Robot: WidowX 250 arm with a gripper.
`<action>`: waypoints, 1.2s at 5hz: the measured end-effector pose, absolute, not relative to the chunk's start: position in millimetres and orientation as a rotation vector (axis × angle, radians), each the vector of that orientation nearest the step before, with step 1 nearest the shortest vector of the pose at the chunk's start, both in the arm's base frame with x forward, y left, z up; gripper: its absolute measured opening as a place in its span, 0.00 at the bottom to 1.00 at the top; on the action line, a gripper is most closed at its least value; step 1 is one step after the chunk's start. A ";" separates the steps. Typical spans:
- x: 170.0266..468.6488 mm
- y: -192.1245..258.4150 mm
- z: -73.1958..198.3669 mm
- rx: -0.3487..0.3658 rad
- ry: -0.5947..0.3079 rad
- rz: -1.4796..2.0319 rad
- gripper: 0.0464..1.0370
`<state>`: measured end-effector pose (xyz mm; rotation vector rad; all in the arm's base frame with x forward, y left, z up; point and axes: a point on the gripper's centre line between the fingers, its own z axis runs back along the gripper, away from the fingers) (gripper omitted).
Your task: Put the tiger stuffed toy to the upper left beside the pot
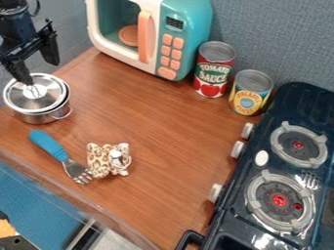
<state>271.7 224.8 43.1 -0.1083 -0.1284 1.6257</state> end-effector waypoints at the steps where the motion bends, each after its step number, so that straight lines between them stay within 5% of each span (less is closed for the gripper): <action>1: 269.2 221.0 31.9 -0.103 -0.090 1.628 0.96; 4: 275.0 128.1 59.8 -0.041 -0.192 1.354 0.96; 6: 260.6 54.9 34.8 0.001 -0.110 1.190 0.96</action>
